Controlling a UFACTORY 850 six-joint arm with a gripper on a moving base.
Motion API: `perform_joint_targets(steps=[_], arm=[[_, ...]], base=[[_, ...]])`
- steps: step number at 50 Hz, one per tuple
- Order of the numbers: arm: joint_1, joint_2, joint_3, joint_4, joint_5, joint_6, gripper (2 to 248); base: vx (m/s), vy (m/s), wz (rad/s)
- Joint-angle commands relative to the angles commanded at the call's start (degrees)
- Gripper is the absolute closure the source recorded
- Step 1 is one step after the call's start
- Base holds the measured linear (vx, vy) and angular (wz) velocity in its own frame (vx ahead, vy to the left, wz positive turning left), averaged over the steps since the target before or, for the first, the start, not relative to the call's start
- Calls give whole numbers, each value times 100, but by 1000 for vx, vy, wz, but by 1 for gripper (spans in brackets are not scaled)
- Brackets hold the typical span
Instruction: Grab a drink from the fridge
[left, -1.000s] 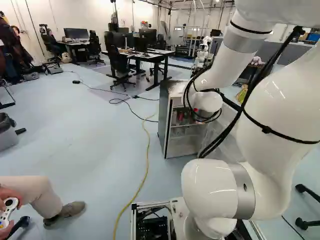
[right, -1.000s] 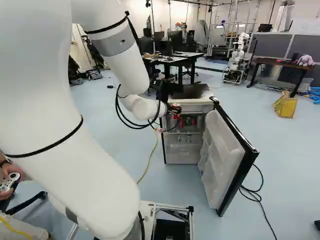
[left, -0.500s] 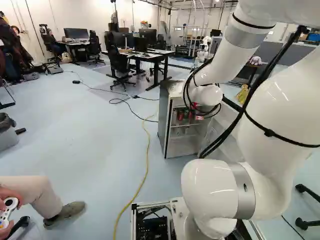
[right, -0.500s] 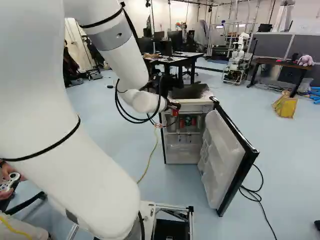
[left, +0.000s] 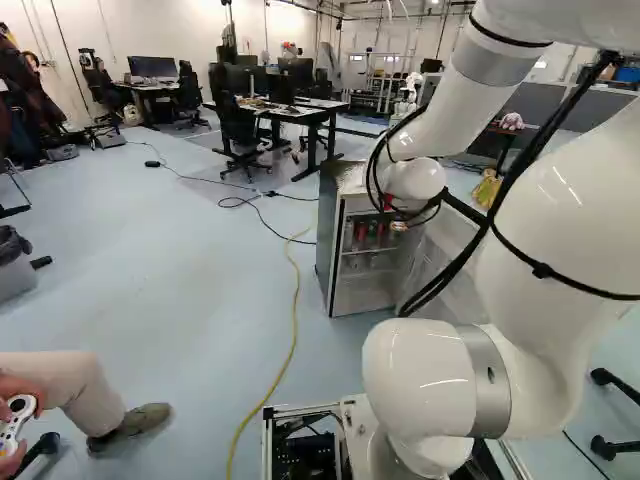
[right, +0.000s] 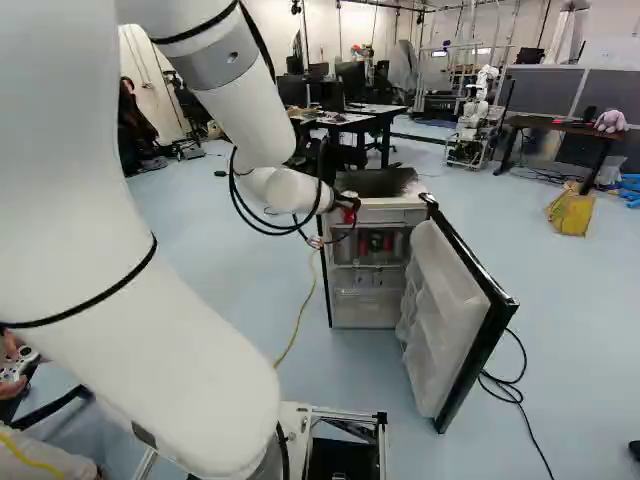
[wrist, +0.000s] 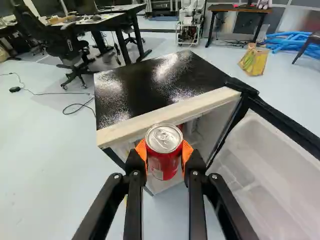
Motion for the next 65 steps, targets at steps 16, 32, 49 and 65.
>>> perform_joint_targets(steps=[16, 32, 49, 65], arm=[[30, -76, -198, 0, -135, 0, 162], [59, -283, -411, 0, -262, 0, 162], [90, -458, -636, 0, -349, 0, 162], [117, -453, -840, 0, -353, 0, 162]], base=[[0, 0, 0], [0, 0, 0], [0, 0, 0], [0, 0, 0]])
